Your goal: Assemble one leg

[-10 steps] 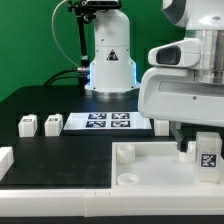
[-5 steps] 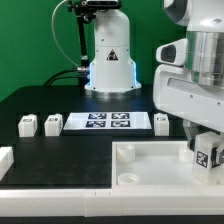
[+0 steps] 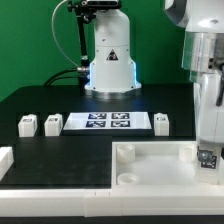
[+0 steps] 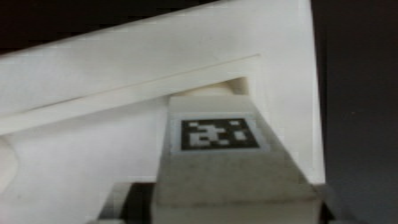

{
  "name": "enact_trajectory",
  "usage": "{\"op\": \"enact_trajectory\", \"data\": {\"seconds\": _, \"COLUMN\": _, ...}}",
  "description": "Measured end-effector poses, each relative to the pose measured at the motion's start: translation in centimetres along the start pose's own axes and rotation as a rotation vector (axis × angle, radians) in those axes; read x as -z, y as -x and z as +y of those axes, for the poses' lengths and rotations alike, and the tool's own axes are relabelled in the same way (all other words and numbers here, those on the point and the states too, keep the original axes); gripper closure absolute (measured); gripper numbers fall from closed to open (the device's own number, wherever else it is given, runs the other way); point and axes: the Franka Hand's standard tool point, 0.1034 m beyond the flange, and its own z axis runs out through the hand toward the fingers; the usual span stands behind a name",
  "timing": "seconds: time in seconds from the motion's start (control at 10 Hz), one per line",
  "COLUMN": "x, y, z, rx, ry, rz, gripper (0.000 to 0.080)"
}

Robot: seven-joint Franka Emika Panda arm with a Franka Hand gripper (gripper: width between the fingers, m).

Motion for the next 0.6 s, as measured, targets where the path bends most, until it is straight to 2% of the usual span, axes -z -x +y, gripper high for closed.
{"op": "enact_trajectory", "data": {"seconds": 0.1, "x": -0.02, "y": -0.01, "z": 0.01, "rx": 0.035, "ry": 0.0, "rz": 0.001, "gripper": 0.0509}}
{"op": "enact_trajectory", "data": {"seconds": 0.2, "x": -0.09, "y": -0.12, "z": 0.01, "rx": 0.128, "ry": -0.003, "rz": 0.001, "gripper": 0.0436}}
{"op": "enact_trajectory", "data": {"seconds": 0.3, "x": -0.27, "y": -0.4, "z": 0.07, "rx": 0.253, "ry": -0.007, "rz": 0.003, "gripper": 0.0252}}
{"op": "enact_trajectory", "data": {"seconds": 0.4, "x": -0.34, "y": -0.61, "z": 0.03, "rx": 0.412, "ry": -0.006, "rz": 0.006, "gripper": 0.0182}}
{"op": "enact_trajectory", "data": {"seconds": 0.6, "x": -0.36, "y": -0.7, "z": 0.0, "rx": 0.646, "ry": -0.005, "rz": 0.01, "gripper": 0.0155}}
